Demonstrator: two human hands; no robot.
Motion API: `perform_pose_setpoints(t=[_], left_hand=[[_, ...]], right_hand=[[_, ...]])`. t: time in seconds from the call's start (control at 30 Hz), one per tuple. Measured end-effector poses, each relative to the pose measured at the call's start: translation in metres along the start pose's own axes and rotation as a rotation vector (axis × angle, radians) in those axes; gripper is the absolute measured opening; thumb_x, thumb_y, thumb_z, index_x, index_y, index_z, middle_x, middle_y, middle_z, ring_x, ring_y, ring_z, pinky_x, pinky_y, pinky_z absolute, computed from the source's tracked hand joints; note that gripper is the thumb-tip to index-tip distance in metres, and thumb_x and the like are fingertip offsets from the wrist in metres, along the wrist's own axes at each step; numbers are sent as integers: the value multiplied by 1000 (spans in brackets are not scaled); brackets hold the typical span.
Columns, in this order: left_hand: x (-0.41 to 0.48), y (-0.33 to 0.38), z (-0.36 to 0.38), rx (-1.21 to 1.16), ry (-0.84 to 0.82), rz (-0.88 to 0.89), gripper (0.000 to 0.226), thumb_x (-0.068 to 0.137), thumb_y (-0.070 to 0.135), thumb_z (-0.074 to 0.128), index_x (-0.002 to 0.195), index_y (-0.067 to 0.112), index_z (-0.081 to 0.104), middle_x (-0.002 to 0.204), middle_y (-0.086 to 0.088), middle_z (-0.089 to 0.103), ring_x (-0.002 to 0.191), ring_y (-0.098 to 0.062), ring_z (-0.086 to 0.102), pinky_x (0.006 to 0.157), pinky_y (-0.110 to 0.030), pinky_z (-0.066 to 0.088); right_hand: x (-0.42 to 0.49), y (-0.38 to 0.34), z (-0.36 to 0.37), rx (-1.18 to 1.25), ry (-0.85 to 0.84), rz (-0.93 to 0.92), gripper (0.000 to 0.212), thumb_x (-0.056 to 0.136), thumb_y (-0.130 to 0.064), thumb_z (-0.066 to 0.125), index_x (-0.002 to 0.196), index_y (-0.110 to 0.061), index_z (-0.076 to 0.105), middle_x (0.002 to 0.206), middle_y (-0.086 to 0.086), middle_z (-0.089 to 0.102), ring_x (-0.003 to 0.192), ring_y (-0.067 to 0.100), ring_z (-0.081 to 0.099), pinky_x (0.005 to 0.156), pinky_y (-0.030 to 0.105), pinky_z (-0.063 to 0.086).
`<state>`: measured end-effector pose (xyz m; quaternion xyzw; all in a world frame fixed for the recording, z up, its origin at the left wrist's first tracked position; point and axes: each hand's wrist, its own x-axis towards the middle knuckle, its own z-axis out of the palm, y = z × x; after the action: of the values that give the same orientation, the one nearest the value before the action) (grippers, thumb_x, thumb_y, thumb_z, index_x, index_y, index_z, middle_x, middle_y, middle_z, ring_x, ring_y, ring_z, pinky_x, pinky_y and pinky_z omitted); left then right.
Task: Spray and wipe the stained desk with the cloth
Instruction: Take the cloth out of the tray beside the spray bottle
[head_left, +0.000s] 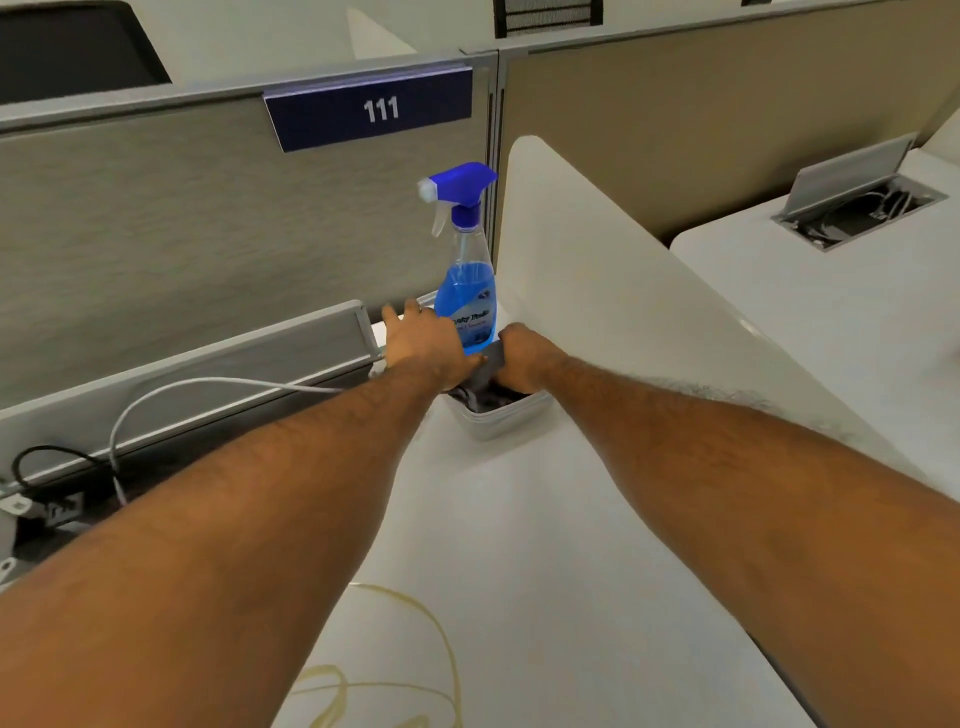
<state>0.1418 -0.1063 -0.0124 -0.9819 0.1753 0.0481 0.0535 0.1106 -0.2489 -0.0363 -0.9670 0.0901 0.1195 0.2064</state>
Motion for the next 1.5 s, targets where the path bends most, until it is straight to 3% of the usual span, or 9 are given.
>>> perform_pose_setpoints(t=[0.2, 0.33, 0.47, 0.57, 0.67, 0.87, 0.97, 1.17, 1.5], left_hand=[[2, 8, 6, 67, -63, 5, 48, 85, 51, 59, 123, 21, 60, 124, -6, 64, 137, -29, 39, 119, -63, 4], [0, 11, 1, 44, -8, 35, 24, 88, 38, 60, 104, 20, 63, 85, -1, 60, 106, -23, 59, 120, -59, 4], [-3, 10, 0, -41, 69, 69, 16, 88, 27, 60, 102, 19, 59, 82, 1, 62, 91, -21, 63, 120, -54, 9], [-8, 5, -6, -169, 139, 88, 19, 86, 26, 63, 102, 18, 56, 84, -2, 61, 84, -23, 59, 109, -48, 34], [-19, -4, -15, -384, 241, 98, 18, 82, 22, 65, 96, 21, 54, 88, -3, 61, 75, -23, 53, 70, -36, 44], [-49, -27, -31, -1005, 347, 62, 38, 74, 6, 72, 99, 24, 50, 106, -1, 56, 90, -12, 54, 75, -19, 49], [-67, -43, -36, -1284, 343, 3, 50, 70, 3, 77, 107, 23, 49, 105, 3, 58, 90, -6, 58, 70, -5, 47], [-105, -91, -36, -1671, 238, -157, 46, 72, 0, 81, 109, 15, 58, 101, -4, 72, 93, -18, 71, 79, -31, 59], [-200, -128, -7, -1438, 412, -360, 71, 78, 12, 80, 136, 14, 40, 128, -1, 49, 103, -8, 58, 75, -8, 50]], right_hand=[[9, -5, 5, -81, -117, -25, 51, 86, -41, 66, 128, -15, 54, 124, 11, 58, 109, 27, 60, 99, 39, 51], [7, -3, 8, -242, -87, -12, 43, 91, -36, 60, 126, -12, 54, 122, 10, 52, 96, 23, 55, 84, 33, 48], [-4, -7, 2, -328, 38, -47, 27, 90, -31, 61, 111, -15, 58, 105, 5, 56, 81, 21, 52, 70, 32, 44], [-14, -7, -8, -310, 115, -52, 21, 88, -28, 63, 105, -16, 57, 94, 3, 53, 78, 20, 52, 68, 33, 43], [-24, -7, -20, -292, 199, -83, 23, 83, -30, 67, 99, -17, 56, 93, 3, 53, 78, 21, 51, 68, 34, 42], [-46, -15, -47, -316, 388, -177, 26, 79, -42, 64, 94, -21, 58, 82, -3, 51, 87, 18, 40, 87, 40, 40], [-59, -20, -54, -67, 391, -203, 25, 78, -32, 68, 98, -19, 60, 83, -1, 57, 84, 20, 51, 82, 37, 44], [-83, -40, -56, 377, 192, -203, 19, 79, -17, 73, 96, -11, 67, 89, 5, 67, 80, 17, 62, 69, 28, 53], [-165, -120, -14, 1200, -102, -83, 25, 78, -2, 76, 101, -3, 68, 92, 10, 72, 84, 20, 68, 75, 33, 59]])
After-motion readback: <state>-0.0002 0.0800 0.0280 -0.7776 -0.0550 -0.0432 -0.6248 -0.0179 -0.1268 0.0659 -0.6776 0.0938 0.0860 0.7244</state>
